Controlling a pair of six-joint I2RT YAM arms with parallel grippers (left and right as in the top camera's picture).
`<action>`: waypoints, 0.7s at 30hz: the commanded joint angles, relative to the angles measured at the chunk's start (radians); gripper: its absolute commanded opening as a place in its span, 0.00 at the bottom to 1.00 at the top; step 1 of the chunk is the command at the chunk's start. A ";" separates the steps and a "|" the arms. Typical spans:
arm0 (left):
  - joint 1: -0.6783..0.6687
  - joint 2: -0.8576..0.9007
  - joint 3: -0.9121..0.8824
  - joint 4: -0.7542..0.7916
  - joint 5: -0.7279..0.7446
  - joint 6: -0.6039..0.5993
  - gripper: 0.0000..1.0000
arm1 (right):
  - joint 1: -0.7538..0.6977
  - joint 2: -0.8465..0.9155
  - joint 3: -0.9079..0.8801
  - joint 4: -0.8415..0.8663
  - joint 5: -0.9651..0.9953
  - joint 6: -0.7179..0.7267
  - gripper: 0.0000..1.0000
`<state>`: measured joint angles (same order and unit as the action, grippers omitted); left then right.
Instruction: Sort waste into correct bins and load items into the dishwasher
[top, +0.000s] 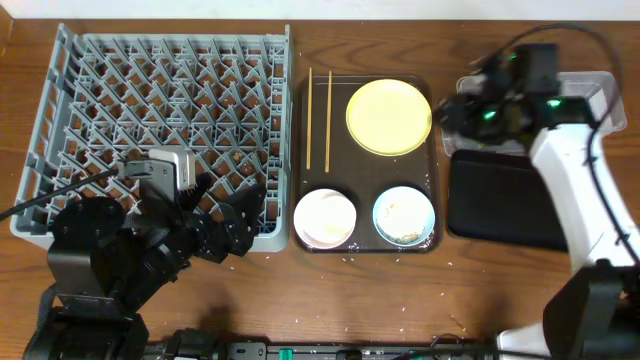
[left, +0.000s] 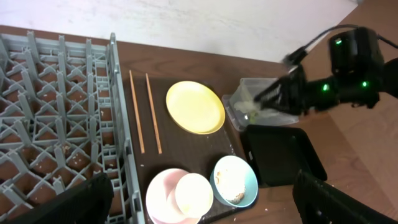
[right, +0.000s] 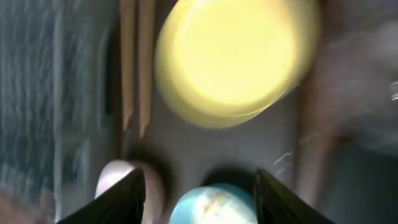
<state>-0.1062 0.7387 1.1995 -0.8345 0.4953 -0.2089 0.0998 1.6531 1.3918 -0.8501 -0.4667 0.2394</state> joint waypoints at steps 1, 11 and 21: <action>0.004 -0.002 0.021 0.002 0.013 0.010 0.93 | 0.162 -0.001 -0.008 -0.111 -0.056 -0.181 0.54; 0.004 -0.002 0.021 0.002 0.013 0.009 0.93 | 0.544 0.016 -0.278 0.163 0.337 -0.040 0.54; 0.004 0.006 0.019 0.120 -0.025 0.009 0.93 | 0.442 -0.149 -0.258 0.135 0.187 -0.031 0.01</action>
<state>-0.1062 0.7395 1.1995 -0.7292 0.4911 -0.2089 0.6117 1.6154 1.0821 -0.7166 -0.1699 0.2108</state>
